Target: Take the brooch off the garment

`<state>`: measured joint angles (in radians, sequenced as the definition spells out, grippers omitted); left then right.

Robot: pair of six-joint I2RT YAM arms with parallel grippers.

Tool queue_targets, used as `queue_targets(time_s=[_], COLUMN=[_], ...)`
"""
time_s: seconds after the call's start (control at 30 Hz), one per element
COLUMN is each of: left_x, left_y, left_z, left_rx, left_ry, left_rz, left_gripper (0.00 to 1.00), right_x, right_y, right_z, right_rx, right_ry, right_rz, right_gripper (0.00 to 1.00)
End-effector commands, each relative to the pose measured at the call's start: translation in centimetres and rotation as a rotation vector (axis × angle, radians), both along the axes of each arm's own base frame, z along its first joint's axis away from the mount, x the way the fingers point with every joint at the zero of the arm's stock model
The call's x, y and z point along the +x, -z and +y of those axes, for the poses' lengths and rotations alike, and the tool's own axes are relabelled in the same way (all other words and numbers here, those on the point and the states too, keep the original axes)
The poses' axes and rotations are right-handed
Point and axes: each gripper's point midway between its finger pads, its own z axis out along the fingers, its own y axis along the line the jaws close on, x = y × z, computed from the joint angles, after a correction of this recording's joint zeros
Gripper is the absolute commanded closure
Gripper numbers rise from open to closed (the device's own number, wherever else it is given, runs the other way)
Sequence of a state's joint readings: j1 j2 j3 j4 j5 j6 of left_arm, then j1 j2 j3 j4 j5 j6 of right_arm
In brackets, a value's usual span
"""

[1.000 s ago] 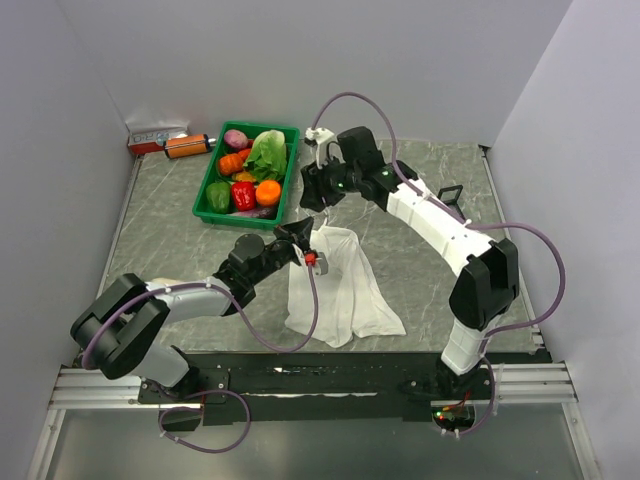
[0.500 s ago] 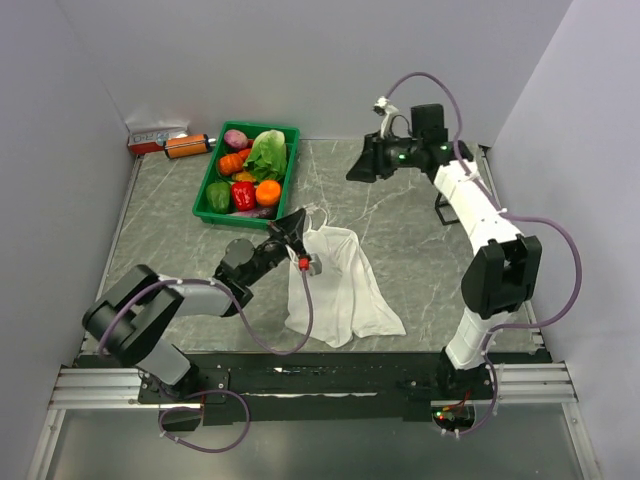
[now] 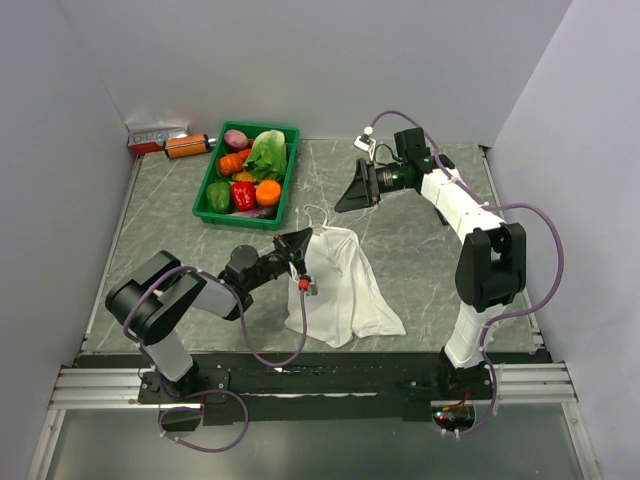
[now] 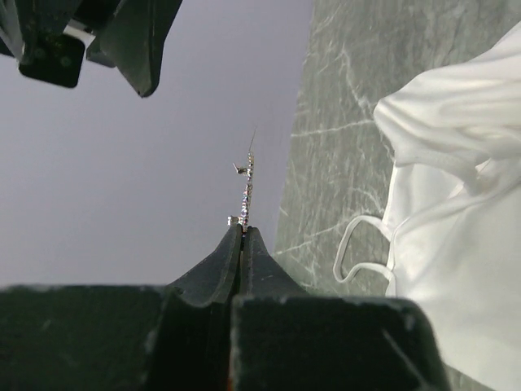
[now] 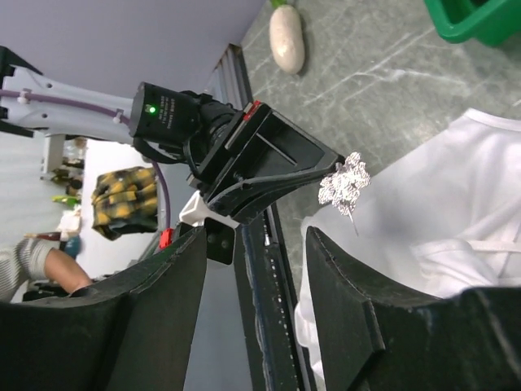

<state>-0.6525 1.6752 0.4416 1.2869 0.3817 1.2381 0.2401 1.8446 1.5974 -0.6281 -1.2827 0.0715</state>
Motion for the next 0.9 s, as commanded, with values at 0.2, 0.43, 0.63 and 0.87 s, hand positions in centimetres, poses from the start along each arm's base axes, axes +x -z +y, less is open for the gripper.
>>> queue_targets(time_s=[0.2,0.43,0.63,0.87], left_x=[-3.6,-3.8,-3.8,-3.7], left_y=[-11.8,-12.0,-12.0,-12.0], left_z=[-0.9,-0.9,-0.7,-0.7], left_rx=[-0.298,-0.311,-0.313,-0.315], left_ry=[0.139,0.145,0.137,0.130], left_rz=[-0.421,-0.431,-0.435,-0.432], left_gripper=[0.99,0.99,0.99,0.99], right_x=[1.6,1.7,1.5,2.2], right_y=[3.2,5.0,6.7,7.6], right_z=[1.4,2.7,3.1,3.2], right_rx=[-0.110,-0.137,-0.186,-0.226], right_ry=[0.008,-0.026,-0.026,-0.006], right_rz=[-0.010,-0.018,0.001,-0.007], right_gripper=[0.49,0.45,0.45,0.43])
